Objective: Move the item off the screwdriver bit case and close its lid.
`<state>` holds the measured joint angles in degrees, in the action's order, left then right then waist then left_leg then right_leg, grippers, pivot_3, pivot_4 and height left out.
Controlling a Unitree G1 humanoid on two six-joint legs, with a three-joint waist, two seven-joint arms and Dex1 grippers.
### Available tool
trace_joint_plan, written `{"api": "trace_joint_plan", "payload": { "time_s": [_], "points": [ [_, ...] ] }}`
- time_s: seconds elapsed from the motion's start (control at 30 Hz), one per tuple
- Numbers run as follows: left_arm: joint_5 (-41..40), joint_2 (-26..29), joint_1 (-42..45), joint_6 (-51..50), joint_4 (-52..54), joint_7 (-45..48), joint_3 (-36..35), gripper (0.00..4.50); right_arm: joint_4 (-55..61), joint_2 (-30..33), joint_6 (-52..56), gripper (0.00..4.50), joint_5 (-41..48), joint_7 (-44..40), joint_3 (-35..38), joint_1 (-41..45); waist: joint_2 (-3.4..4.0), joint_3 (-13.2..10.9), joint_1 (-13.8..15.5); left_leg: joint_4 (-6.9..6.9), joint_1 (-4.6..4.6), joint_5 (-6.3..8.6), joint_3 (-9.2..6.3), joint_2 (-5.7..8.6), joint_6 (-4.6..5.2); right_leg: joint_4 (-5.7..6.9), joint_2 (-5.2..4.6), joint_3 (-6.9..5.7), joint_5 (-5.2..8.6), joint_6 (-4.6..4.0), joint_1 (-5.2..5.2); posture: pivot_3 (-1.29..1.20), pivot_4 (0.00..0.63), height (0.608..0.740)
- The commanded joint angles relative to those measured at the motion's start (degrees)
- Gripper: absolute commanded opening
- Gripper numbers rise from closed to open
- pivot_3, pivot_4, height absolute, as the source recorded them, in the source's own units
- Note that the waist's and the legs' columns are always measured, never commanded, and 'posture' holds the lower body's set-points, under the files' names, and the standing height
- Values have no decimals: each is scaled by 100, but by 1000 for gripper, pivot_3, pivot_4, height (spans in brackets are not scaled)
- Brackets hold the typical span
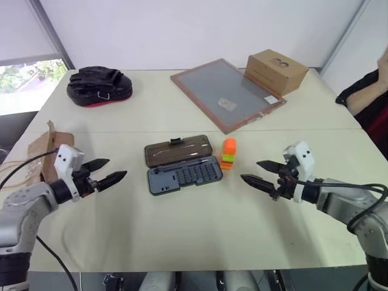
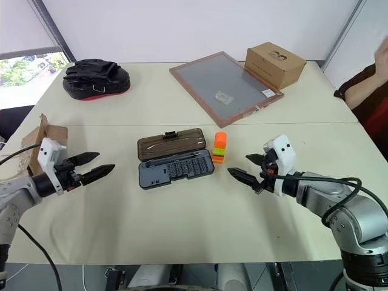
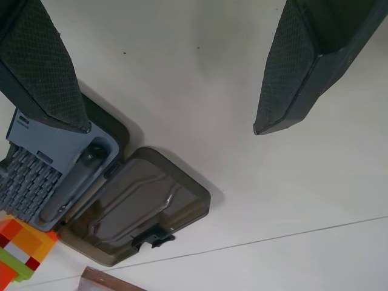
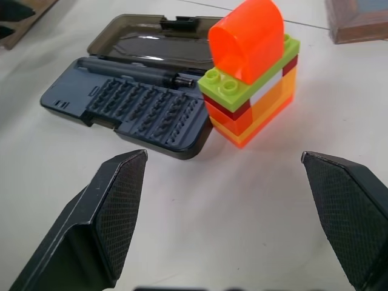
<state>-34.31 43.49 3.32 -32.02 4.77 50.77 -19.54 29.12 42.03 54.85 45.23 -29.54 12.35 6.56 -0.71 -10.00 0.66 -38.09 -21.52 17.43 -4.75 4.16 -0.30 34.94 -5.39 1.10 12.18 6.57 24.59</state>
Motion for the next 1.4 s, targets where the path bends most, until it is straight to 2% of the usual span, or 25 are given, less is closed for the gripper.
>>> {"api": "trace_joint_plan", "payload": {
  "time_s": [0.03, 1.03, 1.2, 1.3, 1.4],
  "points": [
    [-22, -20, 68, 106, 111, -1, -79, 4474, 282, -33, 32, 4271, 3, 116, -14, 68, 0, 0, -1, 0, 0, 0, 0, 0, 0, 0, 0, 0, 0, 0, 0, 0, 150, 740],
    [191, -146, 407, 350, -271, -21, 65, 4474, 138, -15, 73, 4271, -406, 161, -62, 183, 0, 0, 0, 0, 0, 0, 1, 0, 0, 0, 3, -1, -2, 3, 0, 0, 150, 740],
    [-71, 167, 434, 33, 273, 471, 233, 4474, 341, -223, 492, 4271, -251, 564, -93, 410, -1, 0, -7, 0, 0, 0, 1, 0, 0, 1, 3, 0, -2, 2, 0, 0, 150, 740],
    [-89, 548, 583, -116, 682, 897, 544, 4474, 363, -986, 1539, 4271, 56, 1553, 4, 874, -1, 0, -20, 0, -1, 0, 0, -2, 0, 1, 3, 1, 0, -2, 2, 0, 150, 740],
    [-177, 540, 823, -217, 765, 913, 647, 4474, 402, -1932, 2540, 4271, 240, 2403, 420, 1364, 10, -4, -15, 1, -1, -1, -3, -2, -1, 5, 3, 4, 6, -16, 6, 0, 150, 740]
  ]
}}
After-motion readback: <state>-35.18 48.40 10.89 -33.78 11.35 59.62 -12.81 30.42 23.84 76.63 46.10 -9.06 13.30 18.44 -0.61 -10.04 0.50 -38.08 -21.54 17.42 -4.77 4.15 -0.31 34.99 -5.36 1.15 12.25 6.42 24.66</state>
